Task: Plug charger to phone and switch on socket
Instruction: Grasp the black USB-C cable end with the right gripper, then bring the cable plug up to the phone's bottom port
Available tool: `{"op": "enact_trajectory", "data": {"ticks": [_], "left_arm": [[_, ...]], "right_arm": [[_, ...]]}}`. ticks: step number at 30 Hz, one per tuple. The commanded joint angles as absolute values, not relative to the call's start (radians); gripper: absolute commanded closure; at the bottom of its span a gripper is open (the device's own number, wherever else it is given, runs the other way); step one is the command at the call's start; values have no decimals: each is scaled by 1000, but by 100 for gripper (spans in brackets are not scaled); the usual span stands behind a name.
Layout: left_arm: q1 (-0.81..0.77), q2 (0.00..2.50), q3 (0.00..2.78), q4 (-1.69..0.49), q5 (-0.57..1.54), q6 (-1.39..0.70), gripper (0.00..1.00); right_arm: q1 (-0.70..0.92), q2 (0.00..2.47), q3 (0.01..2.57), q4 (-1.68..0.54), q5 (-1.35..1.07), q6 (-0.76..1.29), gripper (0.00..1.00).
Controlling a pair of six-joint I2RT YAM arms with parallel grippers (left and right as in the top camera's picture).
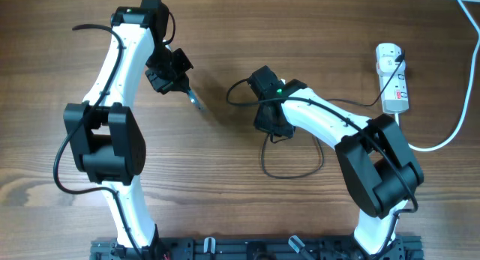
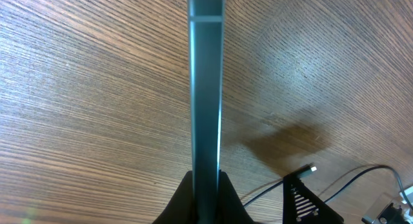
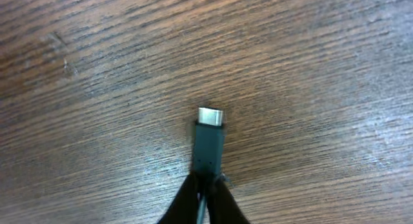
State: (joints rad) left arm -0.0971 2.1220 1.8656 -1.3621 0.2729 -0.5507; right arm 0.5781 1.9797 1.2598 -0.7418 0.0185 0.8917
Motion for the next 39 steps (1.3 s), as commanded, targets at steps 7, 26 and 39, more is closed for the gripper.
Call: {"op": "enact_trajectory", "data": {"ticks": [7, 26, 39], "left_arm": [[-110, 2091, 1878, -1311, 335, -457, 96], [-110, 2091, 1878, -1001, 986, -375, 96], [-126, 2091, 1878, -1062, 1051, -161, 96]], "right_arm": [[538, 1938, 1315, -752, -217, 669, 96], [538, 1625, 1315, -827, -606, 418, 96], [539, 1617, 1317, -775, -604, 395, 95]]}}
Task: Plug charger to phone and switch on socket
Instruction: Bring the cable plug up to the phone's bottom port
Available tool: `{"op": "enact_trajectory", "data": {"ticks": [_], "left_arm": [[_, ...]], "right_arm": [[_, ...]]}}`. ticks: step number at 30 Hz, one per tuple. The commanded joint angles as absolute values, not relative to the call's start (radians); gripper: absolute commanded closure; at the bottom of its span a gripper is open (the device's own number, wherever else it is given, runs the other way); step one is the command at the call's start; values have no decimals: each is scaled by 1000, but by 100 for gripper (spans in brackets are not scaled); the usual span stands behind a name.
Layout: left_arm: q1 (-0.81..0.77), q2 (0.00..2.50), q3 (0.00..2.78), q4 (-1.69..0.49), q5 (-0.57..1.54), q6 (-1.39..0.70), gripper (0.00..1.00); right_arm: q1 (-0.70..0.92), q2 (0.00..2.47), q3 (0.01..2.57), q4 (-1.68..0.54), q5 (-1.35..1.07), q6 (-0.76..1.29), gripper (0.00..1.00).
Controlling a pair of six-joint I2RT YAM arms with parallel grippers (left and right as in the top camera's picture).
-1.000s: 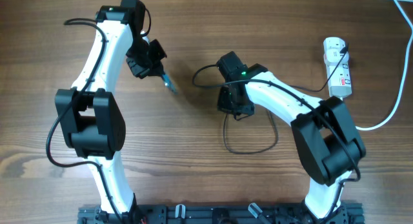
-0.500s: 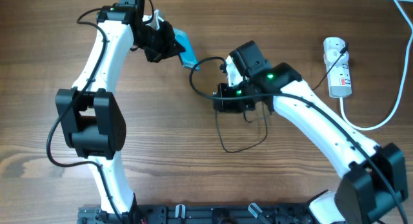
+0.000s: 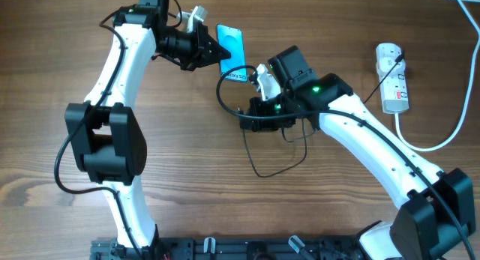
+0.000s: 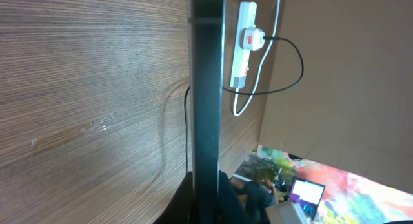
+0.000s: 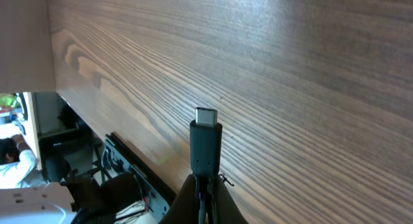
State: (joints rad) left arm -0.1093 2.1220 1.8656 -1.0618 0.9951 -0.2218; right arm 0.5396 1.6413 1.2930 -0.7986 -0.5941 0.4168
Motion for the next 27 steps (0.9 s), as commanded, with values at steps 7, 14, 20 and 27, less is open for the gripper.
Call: {"op": "enact_trajectory", "data": {"ticks": [7, 14, 20, 27], "left_arm": [[-154, 2091, 1878, -1063, 1050, -118, 96], [-157, 2091, 1878, -1063, 1050, -112, 96], [-157, 2091, 1878, -1074, 1051, -111, 96], [-157, 2091, 1878, -1081, 1051, -112, 96]], "right_arm": [[539, 1617, 1317, -731, -525, 426, 95], [539, 1617, 1317, -684, -513, 427, 96], [539, 1617, 1317, -671, -445, 456, 95], [539, 1617, 1317, -665, -426, 455, 96]]}}
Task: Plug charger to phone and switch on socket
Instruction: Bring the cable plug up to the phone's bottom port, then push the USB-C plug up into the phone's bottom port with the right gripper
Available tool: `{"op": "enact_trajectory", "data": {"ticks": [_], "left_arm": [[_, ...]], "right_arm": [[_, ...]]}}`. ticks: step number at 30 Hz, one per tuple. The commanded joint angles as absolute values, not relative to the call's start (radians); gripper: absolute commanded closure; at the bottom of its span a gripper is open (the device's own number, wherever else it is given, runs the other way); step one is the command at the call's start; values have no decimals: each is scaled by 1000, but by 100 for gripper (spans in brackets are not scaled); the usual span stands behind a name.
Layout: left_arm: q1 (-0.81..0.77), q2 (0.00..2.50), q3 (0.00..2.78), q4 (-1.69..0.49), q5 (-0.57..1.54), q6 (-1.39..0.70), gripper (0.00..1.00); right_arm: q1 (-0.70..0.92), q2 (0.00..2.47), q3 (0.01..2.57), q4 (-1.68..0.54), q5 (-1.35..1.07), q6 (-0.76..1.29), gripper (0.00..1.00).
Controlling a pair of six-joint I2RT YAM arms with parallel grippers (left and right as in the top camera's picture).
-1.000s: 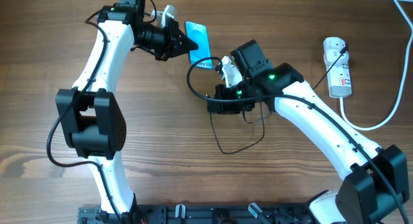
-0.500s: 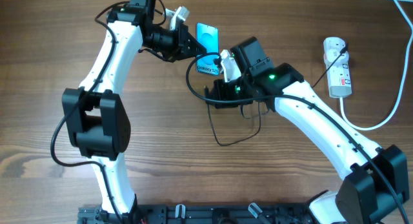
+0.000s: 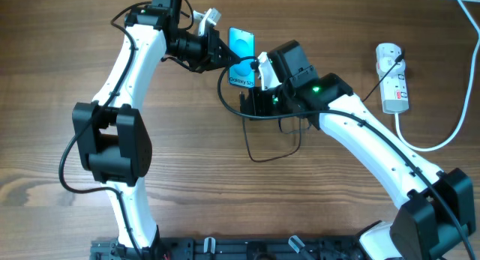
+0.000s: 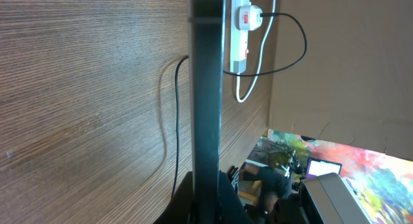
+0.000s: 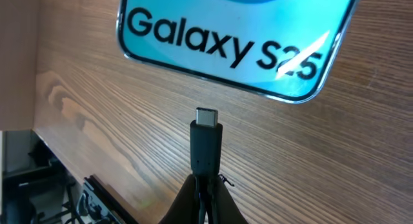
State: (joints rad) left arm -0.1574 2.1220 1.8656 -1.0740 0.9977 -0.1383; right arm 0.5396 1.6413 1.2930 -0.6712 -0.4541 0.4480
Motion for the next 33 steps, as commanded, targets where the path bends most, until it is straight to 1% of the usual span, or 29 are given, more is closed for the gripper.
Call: {"op": "enact_trajectory", "data": {"ticks": [1, 21, 25, 33], "left_arm": [[-157, 2091, 1878, -1083, 1051, -112, 96], [-157, 2091, 1878, -1073, 1053, -107, 96], [-157, 2091, 1878, -1073, 1122, -52, 96], [-157, 2091, 1878, -1073, 1098, -52, 96]], "right_arm": [[539, 1617, 1317, -664, -426, 456, 95], [539, 1617, 1317, -655, -453, 527, 95], [539, 1617, 1317, -652, -473, 527, 95], [539, 1617, 1317, -653, -472, 527, 95]]}}
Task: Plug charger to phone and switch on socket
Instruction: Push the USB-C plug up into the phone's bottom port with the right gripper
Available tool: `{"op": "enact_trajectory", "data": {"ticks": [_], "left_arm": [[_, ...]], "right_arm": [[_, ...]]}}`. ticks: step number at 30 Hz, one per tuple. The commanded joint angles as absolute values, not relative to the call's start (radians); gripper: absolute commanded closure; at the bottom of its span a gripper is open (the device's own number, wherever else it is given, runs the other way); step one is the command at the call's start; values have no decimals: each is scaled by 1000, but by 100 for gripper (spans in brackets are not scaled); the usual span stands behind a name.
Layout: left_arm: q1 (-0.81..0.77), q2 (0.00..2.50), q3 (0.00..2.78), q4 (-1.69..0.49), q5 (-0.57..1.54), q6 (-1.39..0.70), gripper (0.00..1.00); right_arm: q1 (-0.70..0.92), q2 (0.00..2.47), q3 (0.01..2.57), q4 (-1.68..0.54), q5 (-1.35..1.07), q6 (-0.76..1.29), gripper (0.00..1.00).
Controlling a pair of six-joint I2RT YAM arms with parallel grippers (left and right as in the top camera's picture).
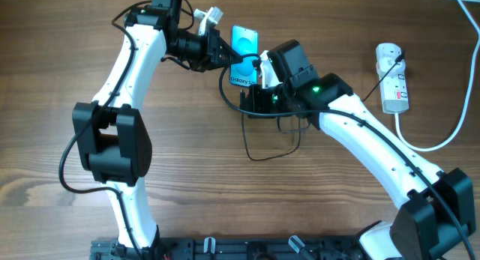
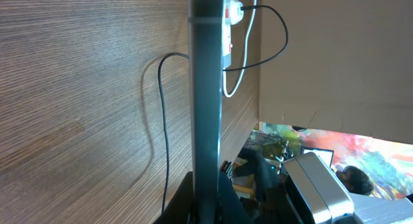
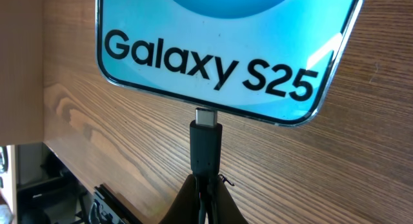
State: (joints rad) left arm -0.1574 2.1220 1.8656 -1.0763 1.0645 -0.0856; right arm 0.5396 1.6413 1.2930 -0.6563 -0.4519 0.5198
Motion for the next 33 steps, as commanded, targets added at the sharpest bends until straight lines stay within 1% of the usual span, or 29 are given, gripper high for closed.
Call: {"op": "enact_trajectory", "data": {"ticks": [1, 3, 9, 17, 33], "left_arm": [[-157, 2091, 1878, -1073, 1072, -53, 96], [-157, 2091, 1878, -1073, 1037, -57, 96], [-157, 2091, 1878, -1061, 1035, -56, 96], [-157, 2091, 1878, -1062, 1085, -57, 96], [-157, 2091, 1878, -1062, 1084, -56, 96]], "right_arm": [[539, 1617, 1317, -654, -472, 527, 95], [539, 1617, 1317, -658, -476, 528, 95], [539, 1617, 1317, -659, -476, 527, 95], [539, 1617, 1317, -653, -476, 527, 95], [539, 1617, 1317, -643, -476, 527, 96]]}}
